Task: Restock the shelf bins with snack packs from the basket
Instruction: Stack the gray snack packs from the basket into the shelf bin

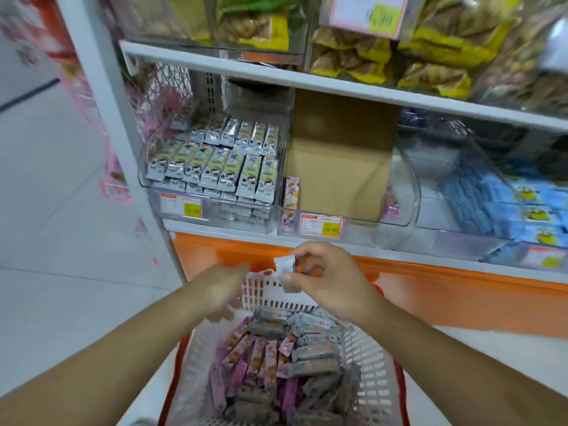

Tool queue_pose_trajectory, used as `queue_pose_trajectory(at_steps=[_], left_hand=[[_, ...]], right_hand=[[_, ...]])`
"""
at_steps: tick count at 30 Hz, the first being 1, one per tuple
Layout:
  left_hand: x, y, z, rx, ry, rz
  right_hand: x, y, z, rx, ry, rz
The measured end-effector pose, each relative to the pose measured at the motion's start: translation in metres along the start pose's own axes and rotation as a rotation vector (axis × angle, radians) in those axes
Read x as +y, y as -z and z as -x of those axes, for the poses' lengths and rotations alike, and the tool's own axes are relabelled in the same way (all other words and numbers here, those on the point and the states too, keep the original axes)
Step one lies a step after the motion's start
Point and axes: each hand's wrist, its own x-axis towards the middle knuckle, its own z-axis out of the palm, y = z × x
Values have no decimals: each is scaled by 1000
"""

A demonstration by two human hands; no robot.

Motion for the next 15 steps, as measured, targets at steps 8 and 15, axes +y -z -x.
queue_pose_trajectory(at_steps=[8, 15], left_hand=[[27, 37, 71, -322, -113, 577], [28, 45, 72, -181, -288, 637]], right_hand=[[-80, 15, 53, 51, 389, 68], [-85, 18, 45, -1, 522, 211]])
